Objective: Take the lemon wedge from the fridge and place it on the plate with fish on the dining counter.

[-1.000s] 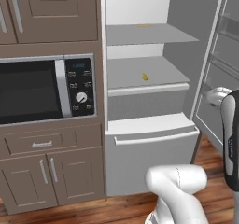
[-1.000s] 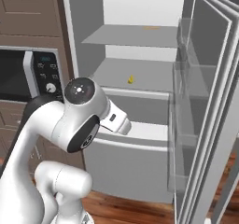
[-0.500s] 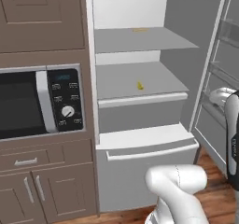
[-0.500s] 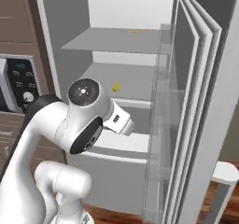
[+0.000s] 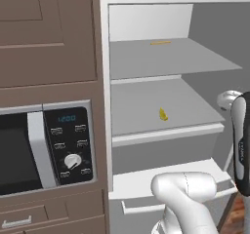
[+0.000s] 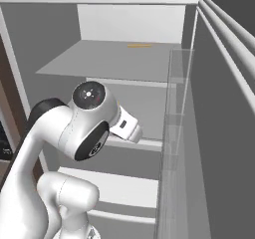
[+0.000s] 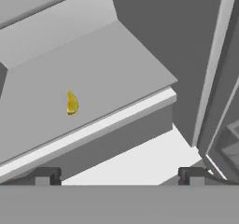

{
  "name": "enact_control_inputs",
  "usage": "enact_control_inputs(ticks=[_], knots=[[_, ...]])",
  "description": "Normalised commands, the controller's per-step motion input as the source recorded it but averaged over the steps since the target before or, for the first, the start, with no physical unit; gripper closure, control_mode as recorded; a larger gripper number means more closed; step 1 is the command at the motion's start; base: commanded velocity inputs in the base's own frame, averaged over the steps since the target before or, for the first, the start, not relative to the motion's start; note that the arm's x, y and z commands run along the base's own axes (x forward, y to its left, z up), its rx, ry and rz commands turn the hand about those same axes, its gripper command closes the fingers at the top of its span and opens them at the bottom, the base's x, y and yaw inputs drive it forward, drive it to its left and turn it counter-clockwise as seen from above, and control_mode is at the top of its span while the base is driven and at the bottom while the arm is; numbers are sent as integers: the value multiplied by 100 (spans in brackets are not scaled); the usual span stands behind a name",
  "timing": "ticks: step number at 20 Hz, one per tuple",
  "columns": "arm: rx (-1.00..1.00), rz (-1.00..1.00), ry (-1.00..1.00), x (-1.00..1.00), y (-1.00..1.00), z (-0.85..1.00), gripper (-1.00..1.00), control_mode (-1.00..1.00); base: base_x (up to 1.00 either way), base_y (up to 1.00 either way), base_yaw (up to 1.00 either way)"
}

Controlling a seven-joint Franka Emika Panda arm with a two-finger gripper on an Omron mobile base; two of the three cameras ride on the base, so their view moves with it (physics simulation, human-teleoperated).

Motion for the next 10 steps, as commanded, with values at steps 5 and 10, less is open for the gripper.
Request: enact_control_inputs(ticks=[5,10], knots=[[0,0,0,0,0,0,-100,100,53,42,0],[-7,0,0,34,54,-1,-100,-100,3,10,0]])
